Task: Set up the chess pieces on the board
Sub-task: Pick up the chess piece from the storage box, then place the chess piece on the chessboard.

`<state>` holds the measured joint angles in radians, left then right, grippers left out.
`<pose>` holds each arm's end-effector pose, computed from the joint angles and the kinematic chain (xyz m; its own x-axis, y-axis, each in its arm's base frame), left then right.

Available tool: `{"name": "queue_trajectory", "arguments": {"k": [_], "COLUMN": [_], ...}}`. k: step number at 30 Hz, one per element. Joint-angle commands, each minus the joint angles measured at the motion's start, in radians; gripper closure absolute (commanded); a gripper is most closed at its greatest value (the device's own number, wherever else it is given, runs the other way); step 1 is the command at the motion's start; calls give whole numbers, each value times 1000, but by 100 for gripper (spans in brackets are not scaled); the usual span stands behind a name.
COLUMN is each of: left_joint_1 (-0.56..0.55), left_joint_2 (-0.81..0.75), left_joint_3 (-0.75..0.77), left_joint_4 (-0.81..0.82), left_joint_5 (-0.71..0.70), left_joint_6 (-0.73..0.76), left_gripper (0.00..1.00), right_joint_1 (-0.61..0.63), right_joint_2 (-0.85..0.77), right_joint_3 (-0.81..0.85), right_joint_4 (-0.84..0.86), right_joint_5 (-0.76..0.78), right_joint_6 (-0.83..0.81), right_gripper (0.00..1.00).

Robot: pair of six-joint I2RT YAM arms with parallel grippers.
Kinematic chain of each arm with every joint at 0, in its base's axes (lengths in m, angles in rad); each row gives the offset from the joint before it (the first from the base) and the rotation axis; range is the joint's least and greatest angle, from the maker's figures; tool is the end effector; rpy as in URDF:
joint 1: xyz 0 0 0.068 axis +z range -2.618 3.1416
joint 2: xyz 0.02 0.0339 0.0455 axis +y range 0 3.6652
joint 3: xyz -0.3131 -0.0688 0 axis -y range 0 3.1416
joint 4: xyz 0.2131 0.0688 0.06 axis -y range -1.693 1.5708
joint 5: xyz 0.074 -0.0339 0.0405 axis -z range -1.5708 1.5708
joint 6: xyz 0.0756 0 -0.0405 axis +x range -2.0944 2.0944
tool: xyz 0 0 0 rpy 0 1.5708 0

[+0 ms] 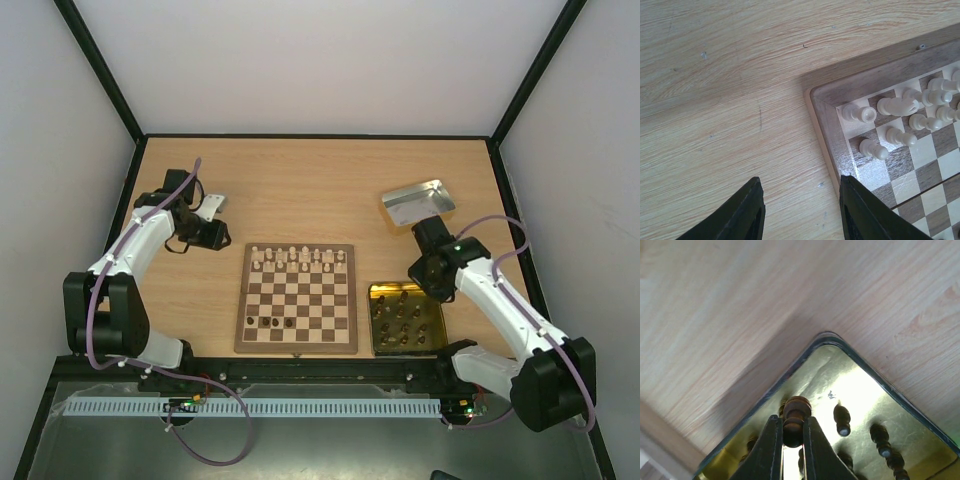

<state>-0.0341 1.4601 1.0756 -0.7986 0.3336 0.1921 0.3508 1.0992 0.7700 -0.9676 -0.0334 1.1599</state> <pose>0.2594 -0.0336 0.2657 -0.8785 0.2105 -0.4290 0.3297 0.9168 -0.2254 0.1299 0.0502 0.2363 -0.6838 0.7255 -0.0786 0.6882 0.6769 0.2609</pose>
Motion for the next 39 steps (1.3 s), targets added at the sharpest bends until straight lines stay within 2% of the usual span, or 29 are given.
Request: {"name": "queue_trajectory", "arguments": {"k": [1, 8, 15, 22, 29, 39], "left_joint_1": [-1, -1, -1, -2, -1, -9], "left_joint_2": [-12, -8, -6, -15, -30, -26], "left_joint_3": [-11, -17, -16, -17, -21, -19], "left_joint_4": [3, 15, 13, 14, 15, 18], "left_joint_5": [24, 27, 22, 6, -1, 4], "left_joint_6": [-11, -12, -13, -16, -17, -16], "left_gripper": [57, 57, 57, 57, 57, 57], "right_joint_1": [0, 159, 223, 513, 753, 842], "right_joint_2": [-15, 61, 219, 455, 582, 651], "right_joint_3": [133, 225, 292, 507, 572, 574], "right_joint_4": [-178, -152, -37, -48, -8, 60], "right_joint_5": [30, -34, -69, -13, -18, -43], "right_joint_6": [-93, -148, -250, -271, -231, -203], "right_gripper": [98, 98, 98, 98, 98, 98]}}
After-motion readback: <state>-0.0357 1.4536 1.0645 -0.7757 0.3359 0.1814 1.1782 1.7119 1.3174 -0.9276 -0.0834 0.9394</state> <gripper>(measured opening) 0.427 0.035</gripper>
